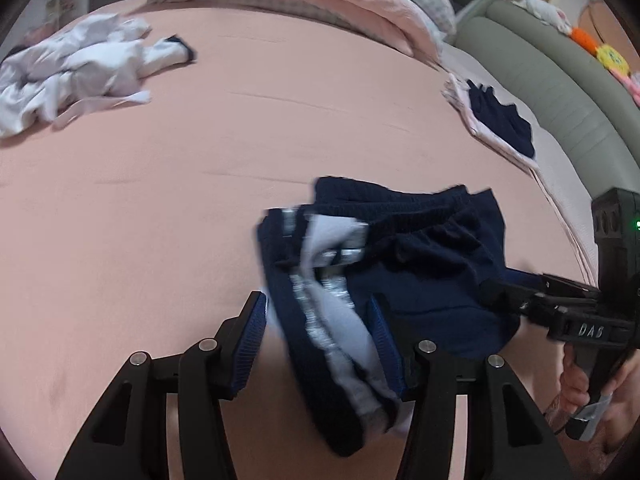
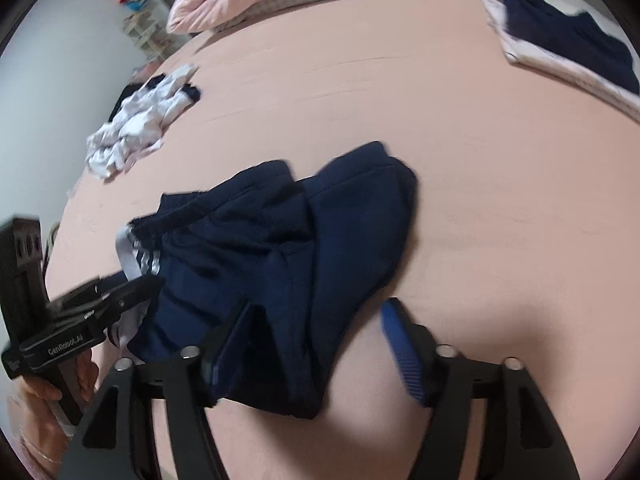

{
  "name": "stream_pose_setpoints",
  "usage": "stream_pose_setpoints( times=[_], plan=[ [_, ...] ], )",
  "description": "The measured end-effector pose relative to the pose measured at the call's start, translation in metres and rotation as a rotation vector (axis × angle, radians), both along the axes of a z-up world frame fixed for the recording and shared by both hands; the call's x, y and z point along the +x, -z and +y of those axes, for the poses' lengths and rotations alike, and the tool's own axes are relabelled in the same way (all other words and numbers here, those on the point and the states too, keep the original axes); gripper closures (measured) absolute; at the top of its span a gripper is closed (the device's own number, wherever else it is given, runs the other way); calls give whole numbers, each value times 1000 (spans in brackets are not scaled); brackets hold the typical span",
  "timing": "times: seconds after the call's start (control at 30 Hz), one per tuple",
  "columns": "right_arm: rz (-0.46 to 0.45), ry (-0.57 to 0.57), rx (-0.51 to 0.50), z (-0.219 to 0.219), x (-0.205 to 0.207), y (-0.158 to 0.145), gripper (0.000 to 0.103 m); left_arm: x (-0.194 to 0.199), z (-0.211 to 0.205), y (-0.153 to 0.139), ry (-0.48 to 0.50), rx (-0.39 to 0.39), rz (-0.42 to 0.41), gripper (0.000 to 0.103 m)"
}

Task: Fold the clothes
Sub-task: 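Carry the folded shorts with both grippers toward the navy clothes stack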

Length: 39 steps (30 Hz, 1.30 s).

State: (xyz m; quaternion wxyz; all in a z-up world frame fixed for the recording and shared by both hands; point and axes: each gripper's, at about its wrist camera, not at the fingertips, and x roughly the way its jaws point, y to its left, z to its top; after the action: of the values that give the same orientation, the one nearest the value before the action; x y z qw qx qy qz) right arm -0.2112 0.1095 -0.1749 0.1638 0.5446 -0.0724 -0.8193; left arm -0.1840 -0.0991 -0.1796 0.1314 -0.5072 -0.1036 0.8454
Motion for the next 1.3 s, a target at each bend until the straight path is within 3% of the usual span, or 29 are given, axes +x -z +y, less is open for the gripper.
stream_pose_setpoints(
  times=[0.07, 0.13, 0.2, 0.23, 0.33, 0.5, 0.7, 1.07, 1.3],
  plan=[
    [18, -18, 24, -7, -2, 0, 32, -2, 4, 1, 1, 8, 7, 68],
    [36, -35, 48, -13, -5, 0, 51, -4, 3, 1, -4, 28, 6, 88],
    [20, -47, -15, -14, -10, 0, 93, -5, -1, -2, -9, 65, 1, 92],
    [8, -51, -53, -15, -12, 0, 93, -4, -1, -6, -10, 67, 5, 92],
    [64, -68, -13, -22, -2, -17, 93, 2, 3, -23, -9, 82, 33, 92],
    [95, -62, -50, -7, 18, -57, 93, 14, 32, -63, 60, 70, 75, 92],
    [99, 1, -48, 48, 36, -86, 93, 15, 79, -79, 150, 81, 39, 92],
    [76, 179, -79, 186, 7, -100, 93, -51, 222, -94, 330, 68, 44, 92],
    [136, 180, -45, 241, -48, -132, 93, -116, 273, -124, 344, 69, 115, 92]
  ],
)
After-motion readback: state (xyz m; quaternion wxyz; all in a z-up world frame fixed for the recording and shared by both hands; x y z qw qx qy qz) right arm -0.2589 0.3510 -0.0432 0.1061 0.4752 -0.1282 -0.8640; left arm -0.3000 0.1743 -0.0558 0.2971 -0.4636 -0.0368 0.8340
